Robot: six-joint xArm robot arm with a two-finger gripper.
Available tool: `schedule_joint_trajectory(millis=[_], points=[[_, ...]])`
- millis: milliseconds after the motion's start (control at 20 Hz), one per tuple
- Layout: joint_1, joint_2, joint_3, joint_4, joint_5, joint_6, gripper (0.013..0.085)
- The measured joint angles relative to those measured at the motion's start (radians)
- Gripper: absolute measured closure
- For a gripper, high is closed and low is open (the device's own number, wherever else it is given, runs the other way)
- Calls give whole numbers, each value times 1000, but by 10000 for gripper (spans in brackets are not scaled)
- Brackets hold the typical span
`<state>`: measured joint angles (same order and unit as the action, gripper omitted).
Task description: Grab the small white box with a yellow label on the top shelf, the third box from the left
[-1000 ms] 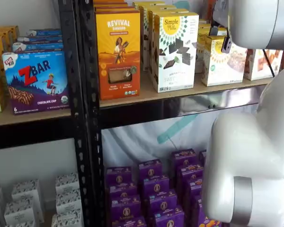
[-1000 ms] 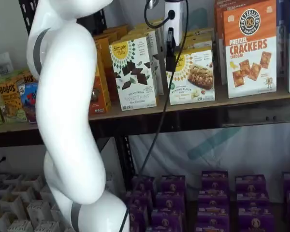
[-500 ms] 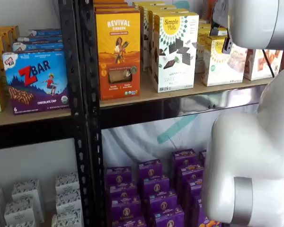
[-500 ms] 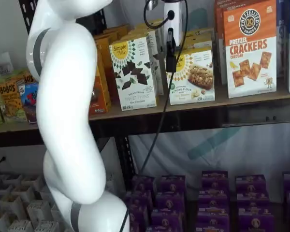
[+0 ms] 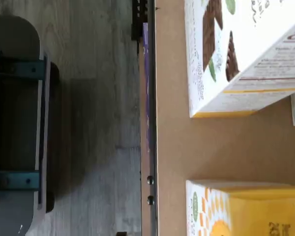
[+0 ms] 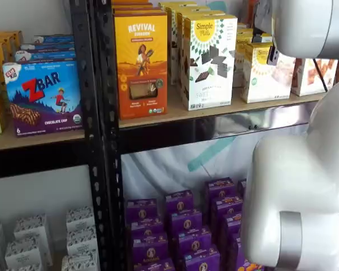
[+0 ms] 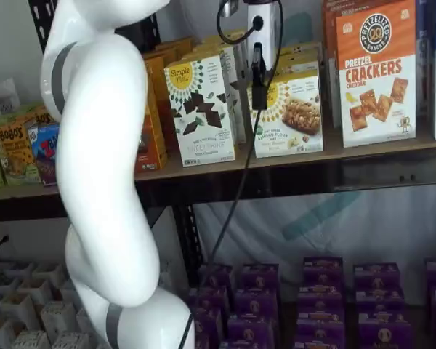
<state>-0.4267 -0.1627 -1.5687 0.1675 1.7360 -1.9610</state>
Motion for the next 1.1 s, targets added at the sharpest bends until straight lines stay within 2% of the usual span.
schedule_joint_trajectory(millis=[650, 1100], points=[[50, 44, -55, -92, 30, 33, 130], [50, 53, -59, -93, 9, 32, 130]])
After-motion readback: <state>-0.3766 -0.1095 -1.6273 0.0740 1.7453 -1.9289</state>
